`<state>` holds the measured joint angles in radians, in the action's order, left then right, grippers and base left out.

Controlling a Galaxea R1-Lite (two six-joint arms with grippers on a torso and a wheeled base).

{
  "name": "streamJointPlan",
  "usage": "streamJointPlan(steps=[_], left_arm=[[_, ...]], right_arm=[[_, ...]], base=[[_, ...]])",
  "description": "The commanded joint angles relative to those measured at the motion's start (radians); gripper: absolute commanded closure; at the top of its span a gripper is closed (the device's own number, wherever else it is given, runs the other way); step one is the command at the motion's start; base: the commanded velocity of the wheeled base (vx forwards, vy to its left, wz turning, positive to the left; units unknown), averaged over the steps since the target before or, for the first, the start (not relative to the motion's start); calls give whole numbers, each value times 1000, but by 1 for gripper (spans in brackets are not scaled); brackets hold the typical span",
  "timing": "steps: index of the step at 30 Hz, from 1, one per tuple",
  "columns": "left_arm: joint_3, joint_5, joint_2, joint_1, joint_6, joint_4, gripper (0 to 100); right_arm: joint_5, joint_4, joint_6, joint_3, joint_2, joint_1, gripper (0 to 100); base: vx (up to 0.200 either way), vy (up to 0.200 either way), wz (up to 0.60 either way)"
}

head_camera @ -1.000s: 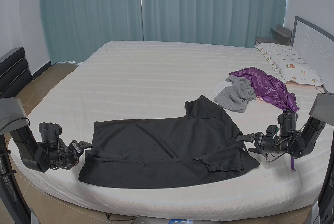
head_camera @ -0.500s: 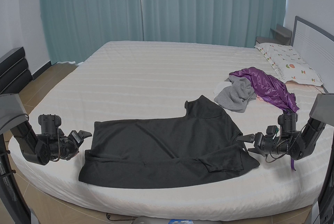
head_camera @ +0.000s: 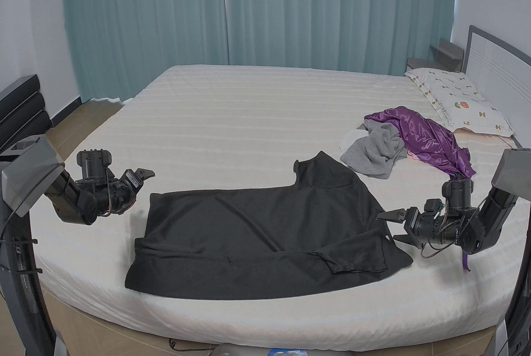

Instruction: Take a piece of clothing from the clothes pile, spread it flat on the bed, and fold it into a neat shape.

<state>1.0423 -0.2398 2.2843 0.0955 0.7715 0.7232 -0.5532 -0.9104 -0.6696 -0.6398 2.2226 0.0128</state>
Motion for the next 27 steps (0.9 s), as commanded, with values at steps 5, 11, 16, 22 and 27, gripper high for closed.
streamJointPlan(steps=[5, 11, 16, 22, 27], left_arm=[[252, 5, 215, -30, 0, -80, 0], [269, 48, 242, -34, -3, -61, 0], [280, 47, 248, -36, -1, -61, 0], [315, 48, 268, -33, 2, -62, 0], [323, 48, 268, -34, 26, -61, 100]], right_arm=[[-1, -15, -15, -4, 14, 1, 0], [-1, -15, -13, -11, 12, 4, 0], [1, -16, -13, -17, 9, 23, 0], [1, -16, -13, -17, 11, 27, 0], [1, -16, -13, -17, 12, 30, 0]], base=[[0, 0, 0], [0, 0, 0], [0, 0, 0], [0, 0, 0], [0, 0, 0]])
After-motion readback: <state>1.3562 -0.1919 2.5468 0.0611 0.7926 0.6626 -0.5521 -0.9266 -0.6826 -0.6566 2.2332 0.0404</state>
